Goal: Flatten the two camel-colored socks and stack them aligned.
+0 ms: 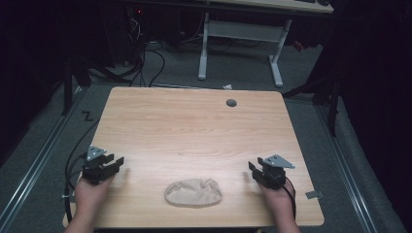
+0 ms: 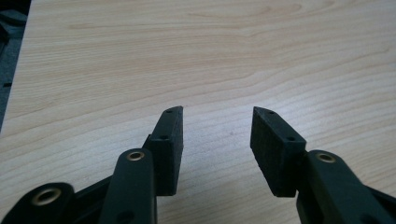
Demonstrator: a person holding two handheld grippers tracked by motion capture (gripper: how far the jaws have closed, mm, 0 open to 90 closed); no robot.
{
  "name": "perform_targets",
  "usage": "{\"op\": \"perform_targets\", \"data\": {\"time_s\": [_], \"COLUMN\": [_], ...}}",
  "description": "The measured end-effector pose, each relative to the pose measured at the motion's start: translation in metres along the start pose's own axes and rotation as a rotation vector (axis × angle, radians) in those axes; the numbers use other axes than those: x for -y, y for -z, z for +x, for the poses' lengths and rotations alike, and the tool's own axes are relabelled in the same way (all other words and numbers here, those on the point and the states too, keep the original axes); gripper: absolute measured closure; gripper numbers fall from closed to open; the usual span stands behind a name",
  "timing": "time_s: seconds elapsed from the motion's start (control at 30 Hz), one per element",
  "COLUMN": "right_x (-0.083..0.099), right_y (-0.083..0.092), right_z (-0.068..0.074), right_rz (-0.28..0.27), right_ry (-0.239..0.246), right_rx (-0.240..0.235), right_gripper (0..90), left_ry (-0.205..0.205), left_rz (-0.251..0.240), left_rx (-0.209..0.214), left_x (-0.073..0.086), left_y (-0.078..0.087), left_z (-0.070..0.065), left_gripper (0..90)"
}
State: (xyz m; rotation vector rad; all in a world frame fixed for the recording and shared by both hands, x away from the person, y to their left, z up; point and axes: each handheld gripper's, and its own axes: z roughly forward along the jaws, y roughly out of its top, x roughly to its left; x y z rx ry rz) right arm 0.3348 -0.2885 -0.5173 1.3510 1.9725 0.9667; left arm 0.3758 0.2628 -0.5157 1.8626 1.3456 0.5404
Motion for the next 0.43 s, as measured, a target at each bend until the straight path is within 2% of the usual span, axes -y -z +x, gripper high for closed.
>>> {"op": "perform_targets", "data": {"time_s": [0.17,0.27,0.33,0.43], "right_x": [0.006,0.007,0.007,0.006], "right_y": [-0.002,-0.004,-0.004,-0.003], "right_z": [-0.008,-0.008,-0.007,-0.004], "right_rz": [0.02,0.028,0.031,0.031], "right_ry": [-0.033,-0.036,-0.028,-0.017], "right_rx": [0.01,0.006,0.002,-0.003], "right_gripper": [55.0,54.5,54.4,54.1], "left_ry": [-0.032,-0.042,-0.064,-0.075], "left_rz": [0.009,0.019,0.024,0.009], "left_rx": [-0.007,0.0,-0.002,0.0], "left_x": [0.001,0.003,0.004,0.0], "left_y": [-0.003,-0.003,-0.002,0.0], "left_z": [-0.005,-0.009,-0.012,-0.016], "left_gripper": [54.2,54.2,54.2,54.0]}}
